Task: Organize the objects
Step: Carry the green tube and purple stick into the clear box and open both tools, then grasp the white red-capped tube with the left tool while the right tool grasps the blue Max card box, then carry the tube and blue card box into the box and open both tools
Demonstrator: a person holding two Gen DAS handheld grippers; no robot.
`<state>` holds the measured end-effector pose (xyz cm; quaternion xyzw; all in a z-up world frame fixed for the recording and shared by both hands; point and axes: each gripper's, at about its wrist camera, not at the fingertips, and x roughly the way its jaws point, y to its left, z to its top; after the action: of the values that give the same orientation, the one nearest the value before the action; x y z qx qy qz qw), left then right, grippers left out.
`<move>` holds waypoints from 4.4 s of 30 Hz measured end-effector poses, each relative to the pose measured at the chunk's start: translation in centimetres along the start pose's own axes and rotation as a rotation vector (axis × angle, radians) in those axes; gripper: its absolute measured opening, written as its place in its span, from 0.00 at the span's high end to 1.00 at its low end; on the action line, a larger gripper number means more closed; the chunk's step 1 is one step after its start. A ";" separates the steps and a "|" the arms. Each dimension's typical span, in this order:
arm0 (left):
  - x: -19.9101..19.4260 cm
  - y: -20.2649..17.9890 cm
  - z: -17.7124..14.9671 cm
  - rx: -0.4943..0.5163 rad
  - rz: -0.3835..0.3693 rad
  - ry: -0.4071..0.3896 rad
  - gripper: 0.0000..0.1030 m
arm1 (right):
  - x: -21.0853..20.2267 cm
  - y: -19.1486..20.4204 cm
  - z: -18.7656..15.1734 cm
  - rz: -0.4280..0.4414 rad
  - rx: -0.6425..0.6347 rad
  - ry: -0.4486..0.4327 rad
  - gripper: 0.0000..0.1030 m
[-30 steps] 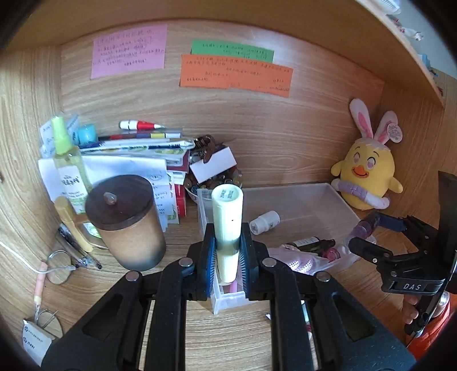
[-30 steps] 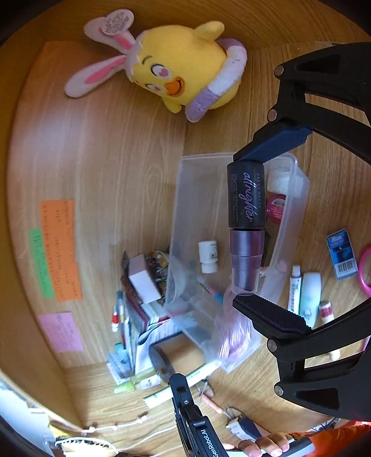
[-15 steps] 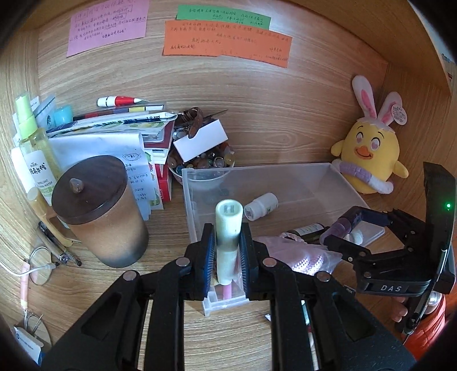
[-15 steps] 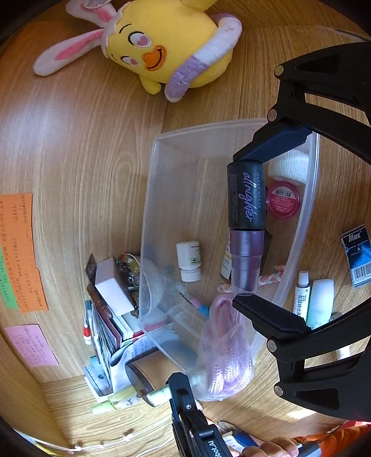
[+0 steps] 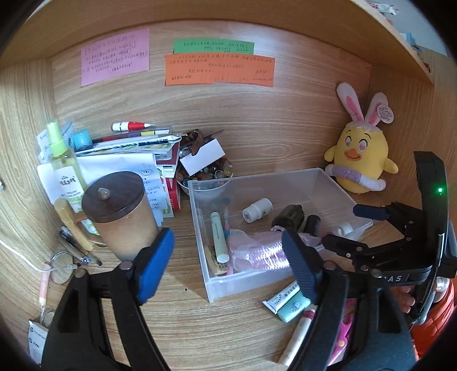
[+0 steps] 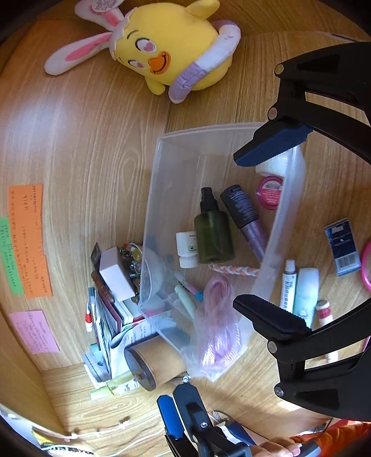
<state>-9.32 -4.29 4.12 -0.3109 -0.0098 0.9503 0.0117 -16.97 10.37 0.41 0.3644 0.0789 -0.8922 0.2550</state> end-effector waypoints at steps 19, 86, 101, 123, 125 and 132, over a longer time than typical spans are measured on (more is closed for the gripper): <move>1.2 -4.0 -6.6 0.063 -0.083 0.176 0.10 | -3.8 1.5 -7.4 -0.012 -0.050 0.057 0.09; 1.2 -6.2 0.5 0.051 -0.237 0.083 0.86 | -5.1 -2.0 -1.3 0.031 0.021 -0.090 0.57; 7.4 -5.9 1.7 0.016 -0.231 0.205 0.86 | 0.8 -2.4 0.3 0.011 0.018 0.012 0.57; 2.7 -6.0 1.5 0.047 -0.192 0.108 0.40 | -1.3 -1.7 -0.4 0.002 -0.011 0.000 0.43; 1.7 -6.1 1.0 0.061 -0.179 0.094 0.36 | -2.2 -1.7 -1.0 -0.002 -0.015 -0.012 0.39; -0.2 -5.9 -2.3 0.091 -0.144 0.123 0.27 | -5.3 -1.7 -4.0 -0.002 -0.008 -0.013 0.37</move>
<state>-7.67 1.59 2.56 -0.3663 0.0116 0.9256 0.0947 -12.24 15.26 1.08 0.3573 0.0812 -0.8945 0.2562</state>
